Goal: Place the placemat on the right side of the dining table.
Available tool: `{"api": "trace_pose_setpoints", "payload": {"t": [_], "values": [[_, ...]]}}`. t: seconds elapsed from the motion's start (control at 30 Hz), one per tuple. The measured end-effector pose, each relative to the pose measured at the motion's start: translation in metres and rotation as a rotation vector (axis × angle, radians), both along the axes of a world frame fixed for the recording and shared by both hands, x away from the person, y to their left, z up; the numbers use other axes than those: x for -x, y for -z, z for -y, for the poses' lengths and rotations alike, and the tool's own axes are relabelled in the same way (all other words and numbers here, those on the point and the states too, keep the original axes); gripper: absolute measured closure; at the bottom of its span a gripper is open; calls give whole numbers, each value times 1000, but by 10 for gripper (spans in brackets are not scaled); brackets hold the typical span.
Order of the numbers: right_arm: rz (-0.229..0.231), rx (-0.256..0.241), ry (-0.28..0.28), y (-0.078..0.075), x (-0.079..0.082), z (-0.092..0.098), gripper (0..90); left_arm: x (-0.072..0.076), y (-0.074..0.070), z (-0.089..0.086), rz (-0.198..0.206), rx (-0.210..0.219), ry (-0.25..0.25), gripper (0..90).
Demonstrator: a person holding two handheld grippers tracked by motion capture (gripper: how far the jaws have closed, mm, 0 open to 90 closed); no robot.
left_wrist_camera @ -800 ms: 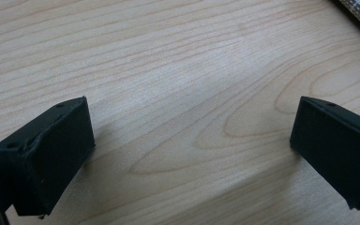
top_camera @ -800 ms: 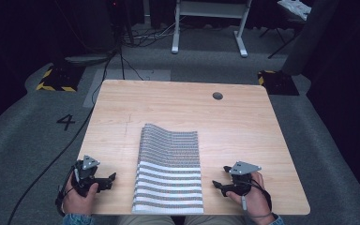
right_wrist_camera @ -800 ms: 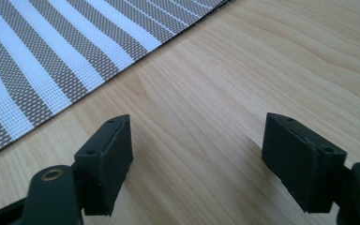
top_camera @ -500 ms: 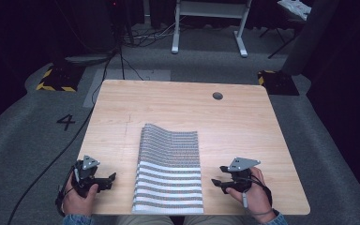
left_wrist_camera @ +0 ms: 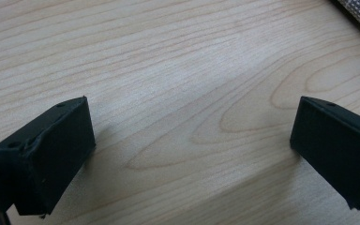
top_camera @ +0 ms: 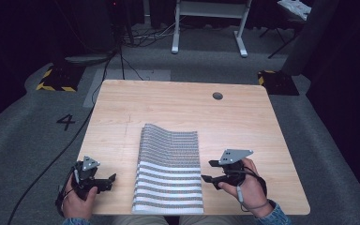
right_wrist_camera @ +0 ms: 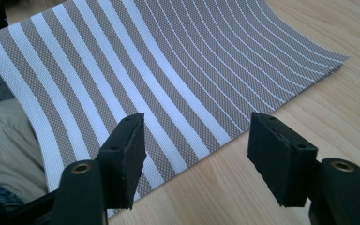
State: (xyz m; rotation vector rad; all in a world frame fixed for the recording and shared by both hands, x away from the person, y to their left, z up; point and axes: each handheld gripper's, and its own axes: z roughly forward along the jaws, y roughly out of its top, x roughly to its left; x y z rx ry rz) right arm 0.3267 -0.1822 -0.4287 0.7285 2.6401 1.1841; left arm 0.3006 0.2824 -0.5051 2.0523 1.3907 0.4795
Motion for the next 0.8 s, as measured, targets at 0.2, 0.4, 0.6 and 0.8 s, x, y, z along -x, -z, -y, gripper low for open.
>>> {"api": "trace_pose_setpoints", "payload": {"t": [0.2,0.4,0.6,0.8], "values": [[19,-10,-38,-7,-7,-23,313,-1,0,0,0,-4,6,0],[19,-8,-64,-12,-14,-54,283,-4,0,1,-2,-1,16,0],[19,2,-79,-9,-22,-84,229,-6,0,1,0,-3,22,0],[30,-2,-105,-5,-27,-114,209,-4,0,1,-2,-4,16,1]]}}
